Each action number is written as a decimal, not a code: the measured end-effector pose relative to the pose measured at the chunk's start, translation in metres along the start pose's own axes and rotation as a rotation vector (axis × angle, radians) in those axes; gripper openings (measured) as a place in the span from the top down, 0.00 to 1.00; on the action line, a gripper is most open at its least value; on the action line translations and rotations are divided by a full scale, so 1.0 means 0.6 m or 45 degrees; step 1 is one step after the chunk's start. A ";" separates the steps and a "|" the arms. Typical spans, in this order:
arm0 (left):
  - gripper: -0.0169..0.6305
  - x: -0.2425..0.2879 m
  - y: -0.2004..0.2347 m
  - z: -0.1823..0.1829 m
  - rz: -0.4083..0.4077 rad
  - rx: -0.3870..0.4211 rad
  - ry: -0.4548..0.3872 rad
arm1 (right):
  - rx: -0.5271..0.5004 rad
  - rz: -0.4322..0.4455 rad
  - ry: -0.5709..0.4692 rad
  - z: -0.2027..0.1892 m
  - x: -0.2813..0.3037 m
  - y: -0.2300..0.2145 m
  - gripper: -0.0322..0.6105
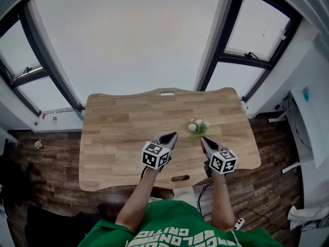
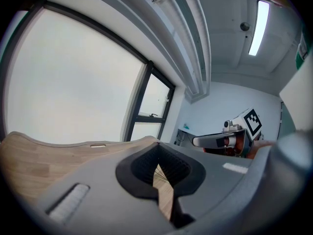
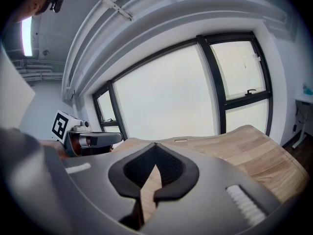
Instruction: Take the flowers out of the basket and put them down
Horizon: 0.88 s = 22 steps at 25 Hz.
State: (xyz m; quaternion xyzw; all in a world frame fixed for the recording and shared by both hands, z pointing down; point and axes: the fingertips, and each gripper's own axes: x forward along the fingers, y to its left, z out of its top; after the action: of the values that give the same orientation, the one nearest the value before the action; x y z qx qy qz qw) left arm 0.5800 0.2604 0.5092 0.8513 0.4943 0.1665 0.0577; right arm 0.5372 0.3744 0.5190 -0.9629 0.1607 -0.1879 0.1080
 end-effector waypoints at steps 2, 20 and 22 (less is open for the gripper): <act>0.95 0.000 0.002 0.002 -0.001 0.000 0.002 | -0.008 0.004 0.009 0.000 0.005 0.002 0.94; 0.95 0.026 0.002 -0.004 -0.007 -0.013 0.021 | -0.006 -0.003 0.052 -0.021 0.005 -0.023 0.94; 0.95 0.026 0.002 -0.006 -0.007 -0.017 0.024 | -0.003 -0.005 0.057 -0.025 0.004 -0.024 0.94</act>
State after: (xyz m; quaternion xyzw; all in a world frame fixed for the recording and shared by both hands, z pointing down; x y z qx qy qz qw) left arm 0.5870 0.2733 0.5163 0.8479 0.4961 0.1776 0.0590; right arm 0.5373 0.3844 0.5374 -0.9589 0.1615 -0.2095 0.1027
